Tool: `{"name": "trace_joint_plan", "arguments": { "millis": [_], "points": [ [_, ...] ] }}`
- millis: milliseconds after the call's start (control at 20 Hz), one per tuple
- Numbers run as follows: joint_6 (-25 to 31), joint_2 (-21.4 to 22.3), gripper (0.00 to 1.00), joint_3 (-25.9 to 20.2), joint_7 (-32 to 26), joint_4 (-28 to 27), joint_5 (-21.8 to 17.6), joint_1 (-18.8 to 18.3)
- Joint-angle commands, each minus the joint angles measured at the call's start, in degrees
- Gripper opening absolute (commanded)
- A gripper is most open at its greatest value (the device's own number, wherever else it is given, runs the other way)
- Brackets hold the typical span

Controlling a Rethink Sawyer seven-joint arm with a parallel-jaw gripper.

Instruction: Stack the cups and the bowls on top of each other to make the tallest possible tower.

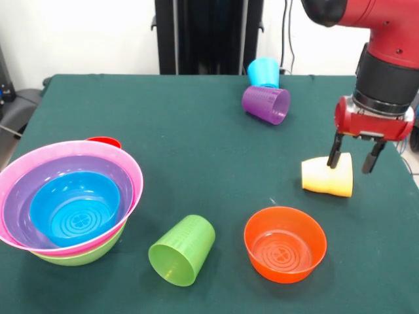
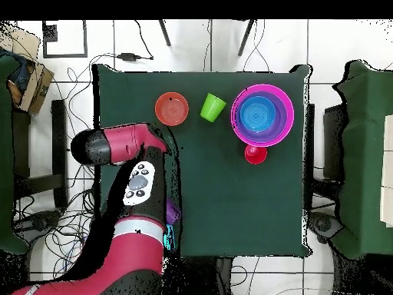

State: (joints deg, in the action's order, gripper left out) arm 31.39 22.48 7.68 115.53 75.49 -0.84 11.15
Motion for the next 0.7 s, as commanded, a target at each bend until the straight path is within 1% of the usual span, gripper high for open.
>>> {"name": "trace_joint_plan", "arguments": {
  "millis": [50, 350, 450, 700],
  "points": [
    [-1.13, 0.77, 1.0, -3.02, 9.3, 4.45, 1.65, 0.12],
    [-1.16, 0.74, 1.0, -3.11, 8.88, 4.25, 1.56, -0.24],
    [-2.1, 0.74, 1.0, -2.98, 9.52, 5.19, 1.52, 0.32],
    [-2.14, 1.66, 1.0, -2.56, 9.7, 6.75, 1.41, 0.47]
  ]
}}
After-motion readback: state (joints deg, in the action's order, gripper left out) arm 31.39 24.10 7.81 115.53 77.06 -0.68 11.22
